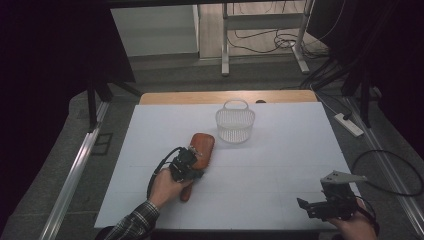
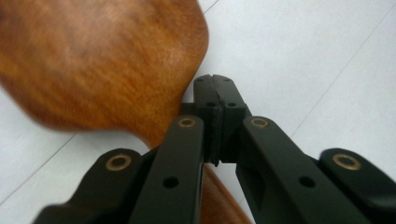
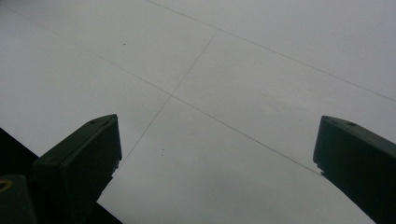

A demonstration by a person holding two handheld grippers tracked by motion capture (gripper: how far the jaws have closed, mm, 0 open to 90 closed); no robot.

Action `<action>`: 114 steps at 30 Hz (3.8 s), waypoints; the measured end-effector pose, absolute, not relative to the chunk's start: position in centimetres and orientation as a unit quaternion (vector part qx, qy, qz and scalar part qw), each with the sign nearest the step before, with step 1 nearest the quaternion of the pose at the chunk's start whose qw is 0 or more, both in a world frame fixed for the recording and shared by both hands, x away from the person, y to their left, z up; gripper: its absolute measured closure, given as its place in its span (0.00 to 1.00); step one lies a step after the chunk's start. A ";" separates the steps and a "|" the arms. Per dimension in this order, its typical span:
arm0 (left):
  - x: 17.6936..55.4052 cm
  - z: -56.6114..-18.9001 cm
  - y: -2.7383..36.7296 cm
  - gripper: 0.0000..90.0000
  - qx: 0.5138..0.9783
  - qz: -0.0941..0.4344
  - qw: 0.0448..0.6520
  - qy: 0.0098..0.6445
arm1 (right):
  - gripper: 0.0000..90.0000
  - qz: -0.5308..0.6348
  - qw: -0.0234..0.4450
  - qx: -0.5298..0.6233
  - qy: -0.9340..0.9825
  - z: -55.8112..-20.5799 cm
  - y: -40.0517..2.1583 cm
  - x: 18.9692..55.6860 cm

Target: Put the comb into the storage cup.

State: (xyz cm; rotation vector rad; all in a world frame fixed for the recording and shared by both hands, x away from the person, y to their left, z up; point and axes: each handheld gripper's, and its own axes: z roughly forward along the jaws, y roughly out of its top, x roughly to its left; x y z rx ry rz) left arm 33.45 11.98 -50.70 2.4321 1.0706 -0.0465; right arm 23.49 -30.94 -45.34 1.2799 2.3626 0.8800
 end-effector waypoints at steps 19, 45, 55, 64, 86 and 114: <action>33.0 -50.4 15.5 0.99 0.875 -0.017 0.239 0.421 | 0.01 0.307 0.156 0.447 0.826 -45.3 -30.9 23.5; 31.7 -48.1 17.7 0.86 0.856 0.011 0.277 0.436 | 0.01 0.304 0.157 0.447 0.827 -45.4 -30.9 23.5; 32.1 -47.5 18.3 0.51 0.850 0.039 0.294 0.435 | 0.01 0.302 0.156 0.447 0.828 -45.4 -30.8 23.5; 32.9 -47.4 19.1 0.20 0.844 0.028 0.309 0.438 | 0.01 0.300 0.155 0.448 0.828 -45.4 -30.8 23.5; 33.7 -49.5 18.7 0.00 0.857 0.053 0.314 0.405 | 0.01 0.299 0.152 0.448 0.829 -45.4 -30.8 23.6; 34.2 -51.2 17.6 0.00 0.877 0.020 0.239 0.416 | 0.02 0.294 0.152 0.443 0.833 -45.5 -30.7 23.5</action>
